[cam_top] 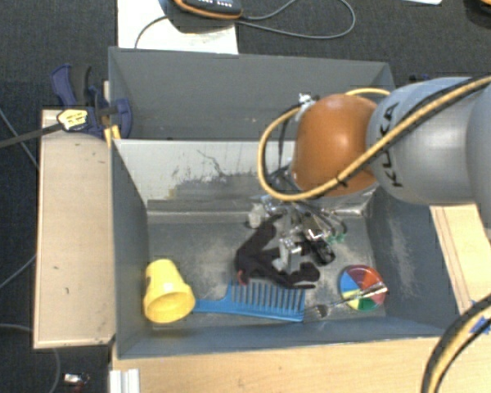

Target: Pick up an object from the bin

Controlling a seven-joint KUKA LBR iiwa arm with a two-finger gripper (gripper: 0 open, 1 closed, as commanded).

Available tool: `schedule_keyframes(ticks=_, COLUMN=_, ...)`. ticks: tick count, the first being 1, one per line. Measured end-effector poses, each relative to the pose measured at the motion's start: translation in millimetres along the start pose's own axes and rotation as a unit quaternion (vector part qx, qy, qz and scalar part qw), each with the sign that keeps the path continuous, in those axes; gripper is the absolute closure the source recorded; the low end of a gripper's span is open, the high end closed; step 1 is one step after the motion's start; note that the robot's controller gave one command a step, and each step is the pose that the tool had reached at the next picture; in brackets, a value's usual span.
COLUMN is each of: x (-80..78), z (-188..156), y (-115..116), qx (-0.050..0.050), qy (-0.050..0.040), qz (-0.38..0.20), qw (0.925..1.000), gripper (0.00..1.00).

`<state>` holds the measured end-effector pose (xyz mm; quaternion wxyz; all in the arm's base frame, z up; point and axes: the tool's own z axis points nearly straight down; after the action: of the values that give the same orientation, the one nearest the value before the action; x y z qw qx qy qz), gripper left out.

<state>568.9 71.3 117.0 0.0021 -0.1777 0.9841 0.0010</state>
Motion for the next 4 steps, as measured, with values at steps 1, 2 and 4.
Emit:
schedule_keyframes(ticks=1, x=18.9, z=47.9, y=-21.1, qx=0.004, qy=-0.0090, qz=0.052, qw=0.9986, gripper=0.00)
schedule_keyframes(ticks=2, x=30.6, z=45.6, y=-16.5, qx=0.000, qy=-0.0023, qz=-0.063, qw=0.9980, gripper=1.00)
schedule_keyframes(ticks=4, x=33.0, z=23.6, y=-15.6, qx=-0.002, qy=0.0011, qz=-0.062, qw=0.9981, gripper=1.00)
